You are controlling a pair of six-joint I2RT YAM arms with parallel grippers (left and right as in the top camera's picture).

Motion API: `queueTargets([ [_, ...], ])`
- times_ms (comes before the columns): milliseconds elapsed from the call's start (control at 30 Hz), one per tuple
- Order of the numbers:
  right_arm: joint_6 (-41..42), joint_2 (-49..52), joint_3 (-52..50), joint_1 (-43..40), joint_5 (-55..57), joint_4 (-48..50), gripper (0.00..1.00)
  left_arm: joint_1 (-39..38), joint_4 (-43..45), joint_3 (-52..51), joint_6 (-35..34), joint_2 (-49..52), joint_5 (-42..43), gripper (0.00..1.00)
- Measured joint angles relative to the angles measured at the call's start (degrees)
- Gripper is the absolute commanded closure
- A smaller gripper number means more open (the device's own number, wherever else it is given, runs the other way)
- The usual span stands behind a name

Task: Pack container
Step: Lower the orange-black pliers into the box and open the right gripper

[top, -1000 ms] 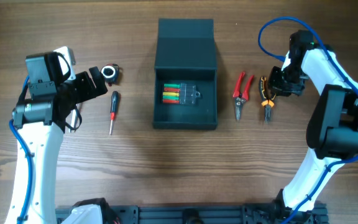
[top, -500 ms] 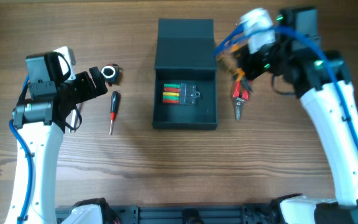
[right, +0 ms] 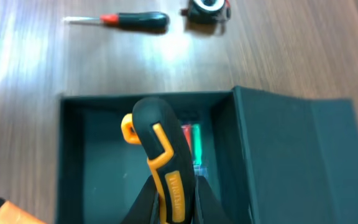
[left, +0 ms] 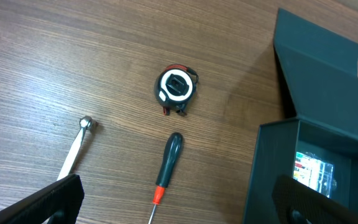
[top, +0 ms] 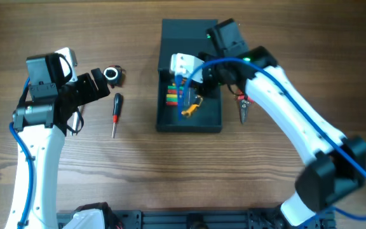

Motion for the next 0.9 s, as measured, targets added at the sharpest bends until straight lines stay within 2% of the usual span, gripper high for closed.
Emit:
queueTargets([
  [133,10.73,5.38,0.00,0.00,3.04,3.98,0.96,0.00,0.00,0.00,0.00,0.00,0.00,0.00],
  [333,18.80,8.02,0.00,0.00,4.61,2.58,0.96,0.00,0.00,0.00,0.00,0.00,0.00,0.00],
  [533,21.92,8.02,-0.44,1.11,4.87,1.31,0.96,0.00,0.00,0.00,0.00,0.00,0.00,0.00],
  [700,22.36,8.00,-5.77,4.02,7.23,2.93,0.95,0.00,0.00,0.00,0.00,0.00,0.00,0.00],
  [800,22.97,8.00,-6.67,4.11,7.80,3.54,0.81,0.00,0.00,0.00,0.00,0.00,0.00,0.00],
  [900,24.04,7.98,-7.19,4.13,8.81,3.98,0.78,0.00,0.00,0.00,0.00,0.00,0.00,0.00],
])
